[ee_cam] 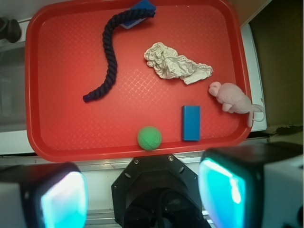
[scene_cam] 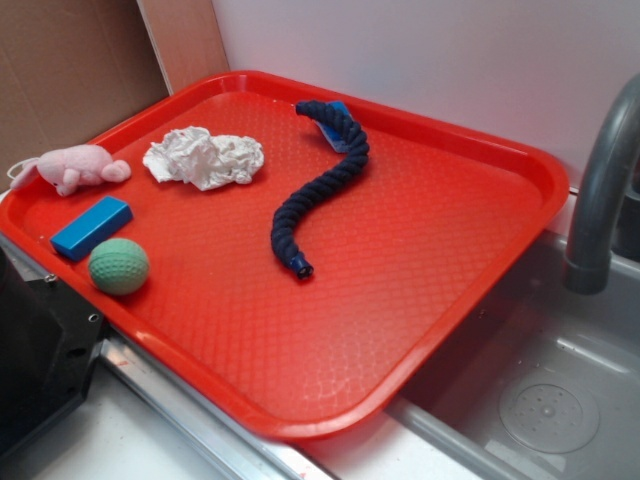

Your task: Grab the blue block.

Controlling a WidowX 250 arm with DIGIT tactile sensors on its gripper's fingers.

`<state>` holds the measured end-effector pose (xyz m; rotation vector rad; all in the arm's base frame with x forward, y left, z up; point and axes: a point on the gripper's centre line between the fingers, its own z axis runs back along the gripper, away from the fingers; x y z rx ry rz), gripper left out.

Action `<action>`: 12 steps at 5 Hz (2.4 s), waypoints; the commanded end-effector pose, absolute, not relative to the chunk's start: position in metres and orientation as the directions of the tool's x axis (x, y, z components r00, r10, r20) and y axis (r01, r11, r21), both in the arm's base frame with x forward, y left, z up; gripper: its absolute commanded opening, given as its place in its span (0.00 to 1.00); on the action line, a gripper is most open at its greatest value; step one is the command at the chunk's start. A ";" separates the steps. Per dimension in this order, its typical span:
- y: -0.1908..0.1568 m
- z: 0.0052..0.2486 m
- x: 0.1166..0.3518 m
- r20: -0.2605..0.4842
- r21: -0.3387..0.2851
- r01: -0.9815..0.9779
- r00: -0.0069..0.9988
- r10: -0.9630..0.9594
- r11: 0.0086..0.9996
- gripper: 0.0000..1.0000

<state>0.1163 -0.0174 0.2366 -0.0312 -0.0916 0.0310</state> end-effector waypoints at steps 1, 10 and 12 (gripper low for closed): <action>-0.017 0.237 0.116 0.091 -0.033 -0.030 0.995 0.032 0.999 1.00; 0.073 0.021 0.143 0.053 0.098 -0.193 0.981 0.189 0.976 0.00; 0.057 0.088 0.146 0.123 0.083 -0.176 0.979 0.165 0.981 0.00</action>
